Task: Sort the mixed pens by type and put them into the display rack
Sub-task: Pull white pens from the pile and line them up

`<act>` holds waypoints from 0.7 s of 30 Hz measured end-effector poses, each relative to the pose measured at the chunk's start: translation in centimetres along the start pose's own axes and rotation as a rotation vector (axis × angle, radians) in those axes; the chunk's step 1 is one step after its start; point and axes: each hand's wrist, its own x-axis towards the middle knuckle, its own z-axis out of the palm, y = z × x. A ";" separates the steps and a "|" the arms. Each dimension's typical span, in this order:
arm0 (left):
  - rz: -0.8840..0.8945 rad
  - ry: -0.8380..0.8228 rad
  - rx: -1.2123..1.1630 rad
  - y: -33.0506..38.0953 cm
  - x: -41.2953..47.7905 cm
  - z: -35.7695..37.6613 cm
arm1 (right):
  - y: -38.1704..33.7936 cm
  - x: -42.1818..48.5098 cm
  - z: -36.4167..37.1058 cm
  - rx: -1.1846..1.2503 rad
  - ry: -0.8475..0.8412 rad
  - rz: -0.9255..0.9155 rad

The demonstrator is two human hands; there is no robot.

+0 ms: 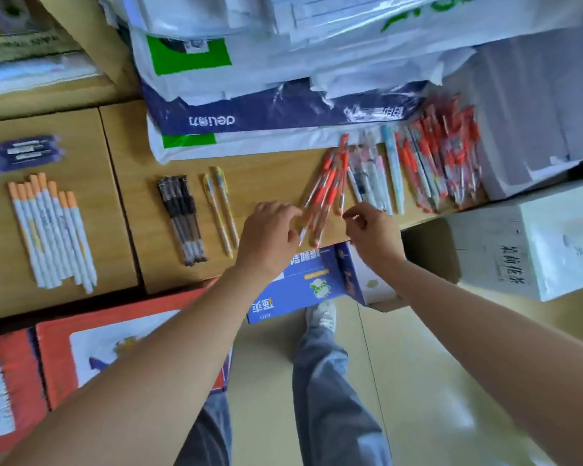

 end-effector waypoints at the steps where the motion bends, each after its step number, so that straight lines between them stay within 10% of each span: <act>1: -0.005 -0.019 0.002 1.1 0.8 0.9 | 1.0 0.6 -1.0 -0.044 0.008 -0.006; 11: -0.163 -0.104 0.162 6.4 5.3 3.5 | 2.9 5.1 -4.4 -0.540 -0.147 -0.241; 21: -0.144 0.035 0.191 6.3 6.0 3.4 | 2.2 6.0 -3.5 -0.367 -0.176 -0.169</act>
